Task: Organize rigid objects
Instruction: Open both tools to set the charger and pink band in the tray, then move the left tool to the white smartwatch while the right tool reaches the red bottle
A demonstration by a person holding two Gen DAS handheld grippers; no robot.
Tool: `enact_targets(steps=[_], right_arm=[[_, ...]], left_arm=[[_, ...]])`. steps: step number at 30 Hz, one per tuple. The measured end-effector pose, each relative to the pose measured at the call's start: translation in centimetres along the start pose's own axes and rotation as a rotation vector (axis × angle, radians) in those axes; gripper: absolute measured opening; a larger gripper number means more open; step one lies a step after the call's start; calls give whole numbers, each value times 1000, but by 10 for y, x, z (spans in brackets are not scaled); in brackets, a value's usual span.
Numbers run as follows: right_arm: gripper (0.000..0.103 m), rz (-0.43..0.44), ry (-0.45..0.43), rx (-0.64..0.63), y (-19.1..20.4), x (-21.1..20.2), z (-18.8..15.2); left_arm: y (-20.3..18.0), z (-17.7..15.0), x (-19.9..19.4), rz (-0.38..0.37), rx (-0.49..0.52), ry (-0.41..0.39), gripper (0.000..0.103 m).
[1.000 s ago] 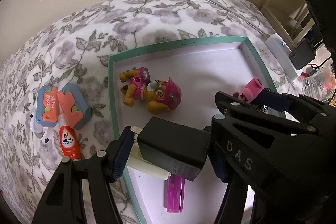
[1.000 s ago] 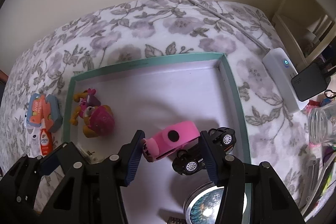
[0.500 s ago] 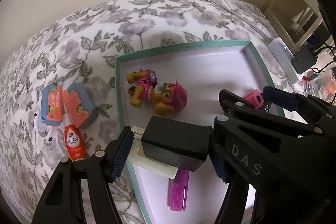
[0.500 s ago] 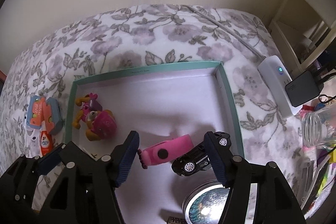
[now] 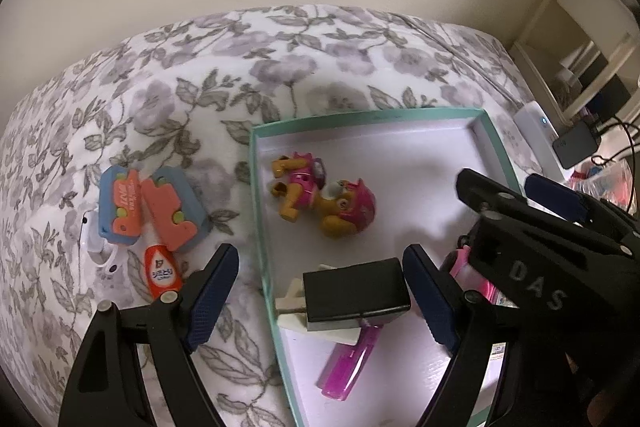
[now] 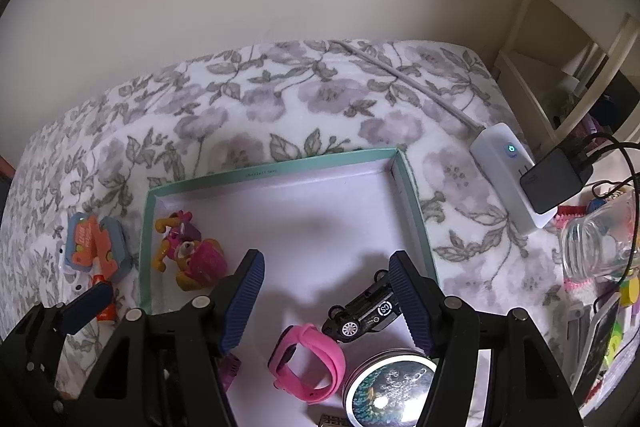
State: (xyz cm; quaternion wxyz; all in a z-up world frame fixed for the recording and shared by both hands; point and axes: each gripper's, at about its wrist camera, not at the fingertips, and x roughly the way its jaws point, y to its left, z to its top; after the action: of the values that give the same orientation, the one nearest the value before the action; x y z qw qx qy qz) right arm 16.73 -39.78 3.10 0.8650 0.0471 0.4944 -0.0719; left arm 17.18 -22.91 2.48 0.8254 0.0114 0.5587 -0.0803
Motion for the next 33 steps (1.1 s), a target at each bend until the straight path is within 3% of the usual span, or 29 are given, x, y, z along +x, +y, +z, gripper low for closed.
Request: enact_targets(steps=[23,33], right_arm=[[69,6,-12,34,-6,-5,2],[71,31,5,-15,27,2,-1]], left_arm=[[40,10,-12,-21,-121,-14,85],[90,11,-11,36,-274,-8,85]])
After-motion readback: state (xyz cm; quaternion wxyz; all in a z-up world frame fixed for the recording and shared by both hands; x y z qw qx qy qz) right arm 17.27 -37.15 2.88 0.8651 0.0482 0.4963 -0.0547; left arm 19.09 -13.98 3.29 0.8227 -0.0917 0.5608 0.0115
